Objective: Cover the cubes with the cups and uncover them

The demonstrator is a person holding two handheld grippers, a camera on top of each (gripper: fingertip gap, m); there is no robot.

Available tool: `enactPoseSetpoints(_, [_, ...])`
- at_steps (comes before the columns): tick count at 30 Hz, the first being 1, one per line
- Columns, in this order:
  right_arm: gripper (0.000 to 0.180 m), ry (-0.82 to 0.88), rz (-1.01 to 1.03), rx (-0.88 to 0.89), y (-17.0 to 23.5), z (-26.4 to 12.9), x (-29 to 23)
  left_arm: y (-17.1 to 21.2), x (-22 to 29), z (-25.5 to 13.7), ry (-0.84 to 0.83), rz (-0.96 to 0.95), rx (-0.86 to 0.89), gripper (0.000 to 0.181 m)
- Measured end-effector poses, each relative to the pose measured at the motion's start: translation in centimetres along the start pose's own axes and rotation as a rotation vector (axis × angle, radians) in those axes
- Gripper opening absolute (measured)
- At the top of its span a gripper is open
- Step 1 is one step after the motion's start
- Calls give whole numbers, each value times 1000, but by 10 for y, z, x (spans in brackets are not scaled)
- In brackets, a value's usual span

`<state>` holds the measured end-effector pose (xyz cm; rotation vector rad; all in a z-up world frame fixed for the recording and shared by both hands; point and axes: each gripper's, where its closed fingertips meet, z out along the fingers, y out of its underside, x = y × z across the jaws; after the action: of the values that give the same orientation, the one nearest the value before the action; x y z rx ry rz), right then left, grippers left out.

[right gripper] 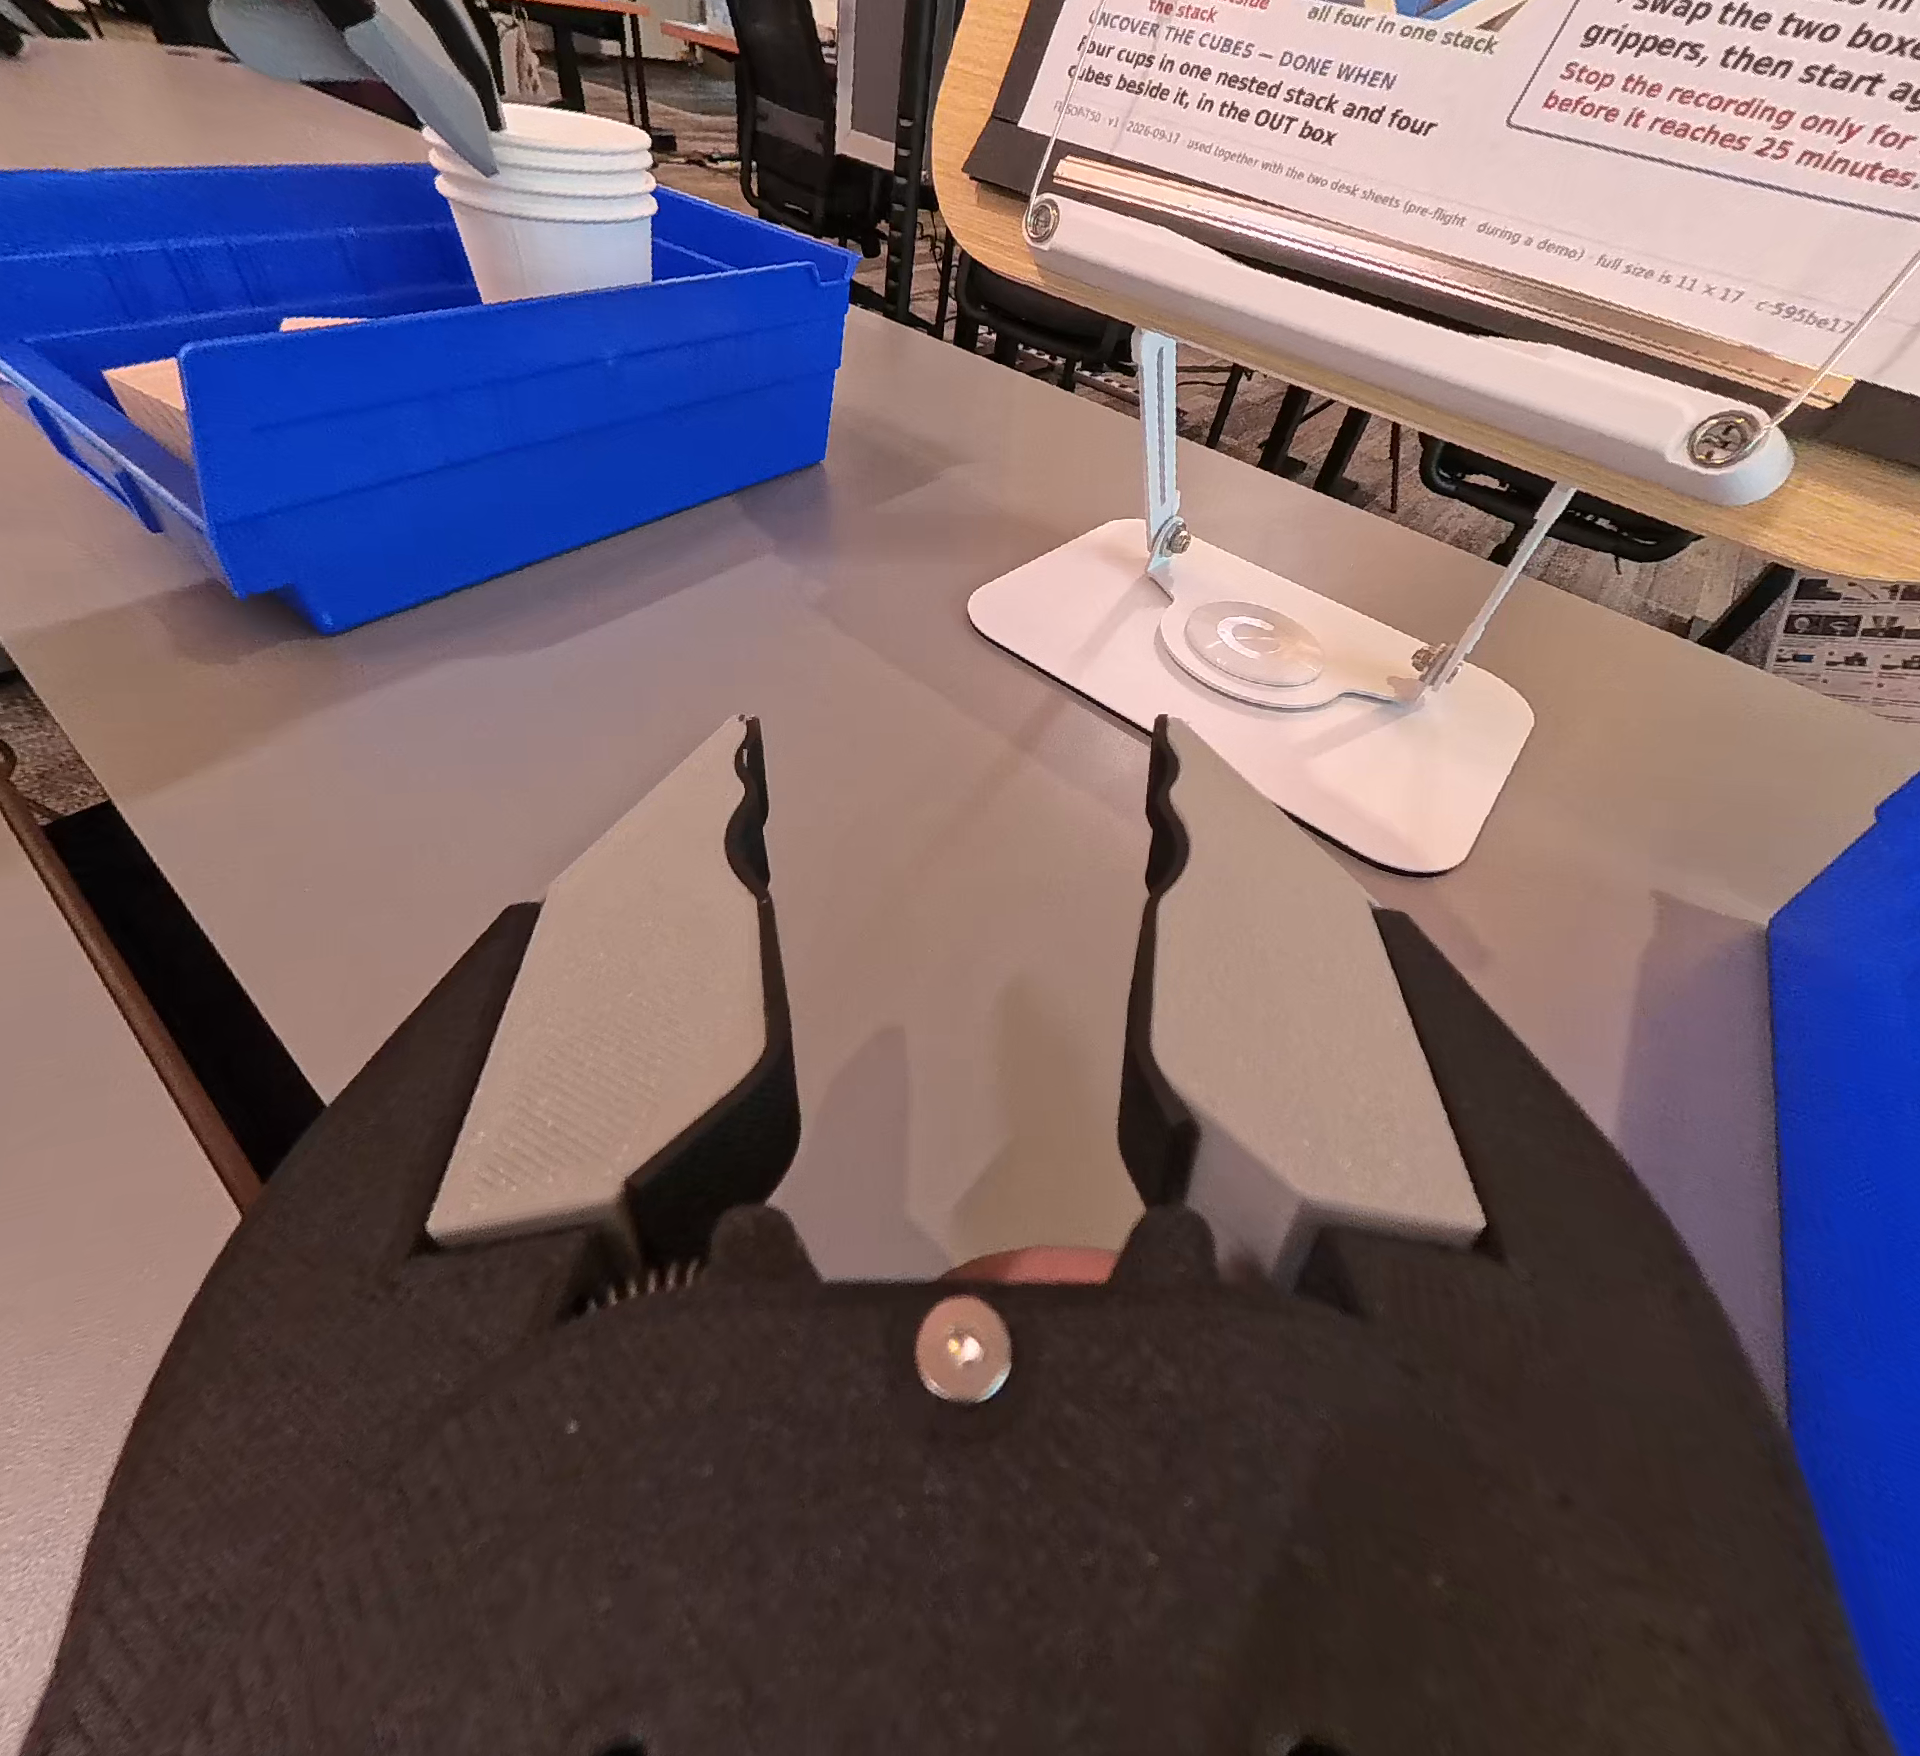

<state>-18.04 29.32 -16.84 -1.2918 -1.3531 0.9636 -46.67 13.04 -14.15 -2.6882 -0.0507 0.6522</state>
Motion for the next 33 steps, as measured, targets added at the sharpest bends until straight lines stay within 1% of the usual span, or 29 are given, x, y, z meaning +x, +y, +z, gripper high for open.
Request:
enactPoseSetpoints(15, [72, -1, -2, -2, 0, 0, 0, -5, -4, -10, -29, 8, 30, 23])
enactPoseSetpoints(33, [71, 1, -2, 0, 0, 0, 0, -5, -9, -12, -60, -3, 51, 23])
